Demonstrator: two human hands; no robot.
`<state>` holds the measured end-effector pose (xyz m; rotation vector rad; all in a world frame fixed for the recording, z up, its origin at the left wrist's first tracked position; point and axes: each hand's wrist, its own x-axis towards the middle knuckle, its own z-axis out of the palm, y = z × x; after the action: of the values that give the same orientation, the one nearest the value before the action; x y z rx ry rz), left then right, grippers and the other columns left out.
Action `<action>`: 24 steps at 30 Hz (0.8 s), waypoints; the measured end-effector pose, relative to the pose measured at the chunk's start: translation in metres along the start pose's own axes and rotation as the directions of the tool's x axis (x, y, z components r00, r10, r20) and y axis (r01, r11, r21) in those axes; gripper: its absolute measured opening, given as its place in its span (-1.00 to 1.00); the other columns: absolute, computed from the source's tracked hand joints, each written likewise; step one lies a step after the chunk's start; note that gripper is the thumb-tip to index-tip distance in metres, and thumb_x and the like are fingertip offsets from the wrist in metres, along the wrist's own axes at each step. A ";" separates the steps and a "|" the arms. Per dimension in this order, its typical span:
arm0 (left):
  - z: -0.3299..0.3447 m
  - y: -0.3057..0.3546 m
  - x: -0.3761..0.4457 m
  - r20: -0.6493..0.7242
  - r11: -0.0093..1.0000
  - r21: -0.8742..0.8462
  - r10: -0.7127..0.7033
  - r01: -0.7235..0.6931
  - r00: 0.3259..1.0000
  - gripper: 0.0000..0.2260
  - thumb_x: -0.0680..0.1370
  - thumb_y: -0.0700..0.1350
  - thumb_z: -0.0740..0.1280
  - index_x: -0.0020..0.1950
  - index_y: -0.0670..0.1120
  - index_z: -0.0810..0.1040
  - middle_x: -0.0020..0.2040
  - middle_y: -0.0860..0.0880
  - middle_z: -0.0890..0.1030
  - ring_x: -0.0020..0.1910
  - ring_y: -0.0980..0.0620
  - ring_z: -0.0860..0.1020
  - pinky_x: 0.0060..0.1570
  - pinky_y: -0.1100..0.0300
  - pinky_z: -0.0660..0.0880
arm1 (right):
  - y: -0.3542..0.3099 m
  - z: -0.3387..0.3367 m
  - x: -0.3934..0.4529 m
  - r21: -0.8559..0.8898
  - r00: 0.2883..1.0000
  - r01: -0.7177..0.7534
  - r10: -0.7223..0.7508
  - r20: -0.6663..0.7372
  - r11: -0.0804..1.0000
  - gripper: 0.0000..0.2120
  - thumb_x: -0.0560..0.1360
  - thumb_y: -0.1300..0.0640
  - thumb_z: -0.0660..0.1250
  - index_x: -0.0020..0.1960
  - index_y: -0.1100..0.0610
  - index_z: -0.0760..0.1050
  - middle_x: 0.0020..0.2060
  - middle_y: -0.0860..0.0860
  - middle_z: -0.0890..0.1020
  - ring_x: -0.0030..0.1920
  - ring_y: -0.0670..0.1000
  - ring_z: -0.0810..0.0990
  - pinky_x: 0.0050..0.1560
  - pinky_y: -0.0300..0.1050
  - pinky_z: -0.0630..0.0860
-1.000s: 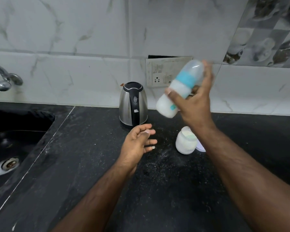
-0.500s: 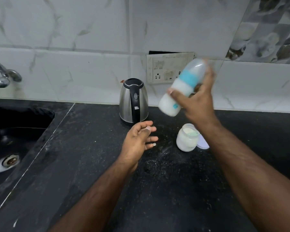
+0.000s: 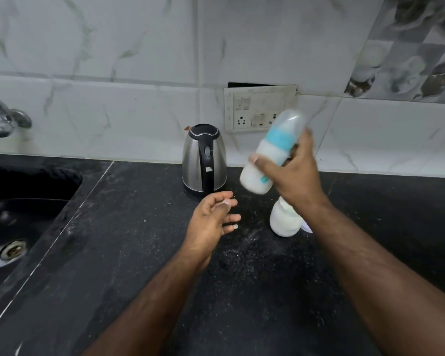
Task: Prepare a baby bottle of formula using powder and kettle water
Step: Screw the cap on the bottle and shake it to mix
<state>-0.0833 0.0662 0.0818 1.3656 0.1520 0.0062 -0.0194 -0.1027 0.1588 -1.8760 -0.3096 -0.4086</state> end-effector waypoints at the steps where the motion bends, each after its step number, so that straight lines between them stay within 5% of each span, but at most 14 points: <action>1: 0.001 0.000 -0.001 0.008 1.000 0.001 0.002 -0.002 1.000 -0.80 0.70 -0.07 0.28 0.30 0.03 0.58 0.14 0.04 0.74 -0.03 0.03 0.70 0.02 0.08 0.64 | 0.001 0.002 -0.004 -0.078 0.994 -0.005 0.013 0.105 0.997 0.05 0.21 -0.18 0.66 0.55 -0.16 0.16 0.07 -0.19 0.61 -0.01 -0.23 0.65 0.00 -0.19 0.65; 3: 0.001 0.001 -0.001 0.019 1.000 -0.006 0.011 -0.011 1.000 -0.81 0.70 -0.07 0.28 0.29 0.03 0.59 0.14 0.05 0.74 -0.04 0.04 0.70 0.02 0.09 0.65 | 0.005 0.003 -0.009 -0.157 0.988 0.018 0.006 0.152 0.987 0.03 0.20 -0.20 0.66 0.53 -0.21 0.19 0.05 -0.23 0.61 0.00 -0.30 0.63 -0.01 -0.25 0.59; 6: 0.001 0.002 0.001 0.000 1.000 -0.020 -0.002 0.002 1.000 -0.81 0.69 -0.07 0.29 0.29 0.03 0.59 0.16 0.05 0.72 0.00 0.01 0.72 0.02 0.09 0.65 | 0.003 0.001 -0.001 0.049 0.997 -0.008 0.011 -0.076 0.999 -0.04 0.17 -0.26 0.60 0.46 -0.09 0.29 0.02 -0.21 0.62 -0.02 -0.26 0.66 -0.08 -0.25 0.65; 10: 0.003 0.002 -0.004 0.025 1.000 -0.012 0.000 0.000 1.000 -0.81 0.70 -0.08 0.26 0.29 0.01 0.58 0.13 -0.01 0.74 -0.01 0.02 0.71 0.01 0.10 0.63 | 0.002 0.008 -0.014 -0.158 0.985 0.008 0.019 0.169 0.987 -0.01 0.17 -0.22 0.64 0.50 -0.22 0.25 0.04 -0.23 0.63 0.01 -0.25 0.64 0.08 -0.09 0.65; 13: 0.002 0.003 -0.001 0.002 1.000 -0.030 -0.001 0.001 1.000 -0.80 0.70 -0.08 0.28 0.30 0.01 0.58 0.18 0.03 0.71 -0.03 0.04 0.71 -0.07 0.17 0.65 | 0.002 0.000 -0.001 0.050 0.998 0.009 -0.007 -0.057 0.999 -0.08 0.17 -0.23 0.62 0.43 -0.11 0.32 0.01 -0.26 0.65 -0.01 -0.21 0.68 -0.04 -0.21 0.66; 17: 0.003 0.001 -0.005 0.017 1.000 -0.018 -0.004 0.005 1.000 -0.80 0.70 -0.06 0.27 0.30 0.03 0.59 0.14 0.01 0.73 -0.04 0.05 0.70 -0.09 0.21 0.64 | 0.001 0.006 -0.010 -0.166 0.984 0.026 0.004 0.177 0.986 -0.02 0.22 -0.18 0.66 0.51 -0.21 0.23 0.04 -0.26 0.61 0.02 -0.28 0.63 0.05 -0.16 0.63; 21: 0.001 0.003 -0.003 -0.003 1.000 -0.024 -0.010 0.010 1.000 -0.80 0.70 -0.04 0.27 0.29 0.05 0.59 0.19 0.07 0.70 0.00 0.04 0.72 -0.07 0.19 0.63 | -0.005 0.000 0.001 0.040 0.995 0.041 -0.037 -0.094 0.998 -0.25 0.22 -0.20 0.63 0.30 -0.21 0.34 0.00 -0.27 0.63 0.01 -0.21 0.66 -0.04 -0.19 0.66; 24: 0.001 0.002 -0.007 0.013 1.000 -0.017 -0.005 0.006 1.000 -0.80 0.71 -0.04 0.26 0.28 0.05 0.60 0.16 0.06 0.72 -0.03 0.05 0.71 -0.07 0.19 0.63 | 0.001 0.005 -0.012 -0.176 0.985 0.013 0.018 0.174 0.984 -0.19 0.25 -0.12 0.67 0.38 -0.18 0.33 0.00 -0.23 0.63 -0.01 -0.27 0.64 0.04 -0.15 0.64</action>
<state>-0.0903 0.0648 0.0848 1.3476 0.1448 -0.0057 -0.0292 -0.0981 0.1517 -2.0911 -0.3994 -0.2761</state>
